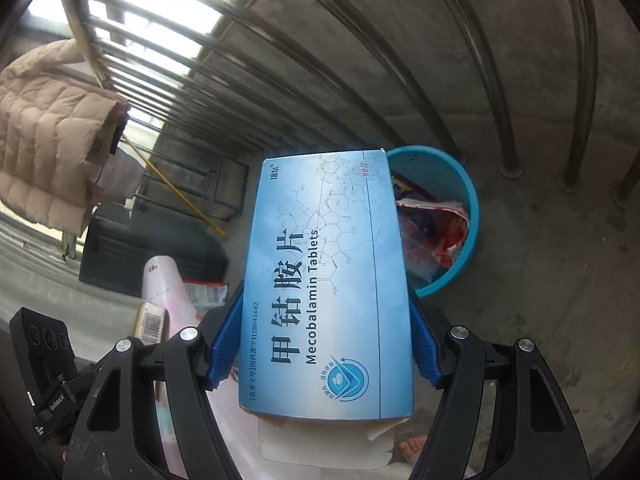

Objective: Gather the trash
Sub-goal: 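Carry the box and gold packet to the wastebasket and open both tools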

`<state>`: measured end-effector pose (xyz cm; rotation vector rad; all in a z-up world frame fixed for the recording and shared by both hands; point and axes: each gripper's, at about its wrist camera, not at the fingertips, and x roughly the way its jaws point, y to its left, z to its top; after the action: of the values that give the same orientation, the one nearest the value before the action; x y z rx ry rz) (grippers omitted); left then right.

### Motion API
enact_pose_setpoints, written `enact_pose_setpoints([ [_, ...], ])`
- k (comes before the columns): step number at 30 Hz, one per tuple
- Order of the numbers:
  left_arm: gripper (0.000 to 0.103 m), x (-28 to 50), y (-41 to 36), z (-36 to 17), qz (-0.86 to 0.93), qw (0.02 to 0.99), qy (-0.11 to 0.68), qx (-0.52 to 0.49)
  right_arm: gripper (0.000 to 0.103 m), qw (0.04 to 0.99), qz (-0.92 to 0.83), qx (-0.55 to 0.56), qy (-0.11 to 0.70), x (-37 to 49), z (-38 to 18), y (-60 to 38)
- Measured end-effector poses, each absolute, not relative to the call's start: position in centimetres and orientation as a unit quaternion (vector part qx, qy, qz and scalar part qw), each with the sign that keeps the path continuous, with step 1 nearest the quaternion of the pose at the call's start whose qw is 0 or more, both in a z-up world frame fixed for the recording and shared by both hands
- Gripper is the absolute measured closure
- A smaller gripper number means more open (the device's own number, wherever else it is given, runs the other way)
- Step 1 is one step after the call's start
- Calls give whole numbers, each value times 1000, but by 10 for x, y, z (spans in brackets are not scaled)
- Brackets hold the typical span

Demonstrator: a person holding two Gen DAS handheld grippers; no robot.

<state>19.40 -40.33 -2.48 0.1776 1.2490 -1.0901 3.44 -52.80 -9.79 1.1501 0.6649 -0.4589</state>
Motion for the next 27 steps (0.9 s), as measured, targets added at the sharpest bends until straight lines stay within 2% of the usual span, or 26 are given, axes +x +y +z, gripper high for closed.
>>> enact_pose_setpoints([
  [4, 44, 208, -467, -46, -483, 661, 566, 98, 31, 755, -214, 540, 304, 58, -117, -562],
  [6, 34, 217, -499, -60, -494, 647, 571, 106, 26, 747, -216, 536, 330, 76, -138, -578],
  [7, 20, 221, -510, -69, -495, 643, 574, 110, 19, 740, -219, 531, 349, 86, -152, -583],
  [8, 19, 227, -517, -79, -485, 646, 578, 113, 19, 729, -233, 529, 366, 95, -170, -592],
  [12, 19, 242, -514, -102, -444, 658, 602, 87, 19, 693, -270, 547, 384, 92, -218, -603],
  [16, 19, 243, -494, -93, -457, 661, 590, 80, 19, 697, -281, 548, 367, 73, -220, -592],
  [22, 19, 234, -463, -54, -470, 695, 538, 81, 26, 715, -295, 531, 347, 55, -190, -581],
  [27, 19, 222, -406, -7, -475, 734, 482, 60, 29, 757, -281, 503, 310, 50, -146, -568],
])
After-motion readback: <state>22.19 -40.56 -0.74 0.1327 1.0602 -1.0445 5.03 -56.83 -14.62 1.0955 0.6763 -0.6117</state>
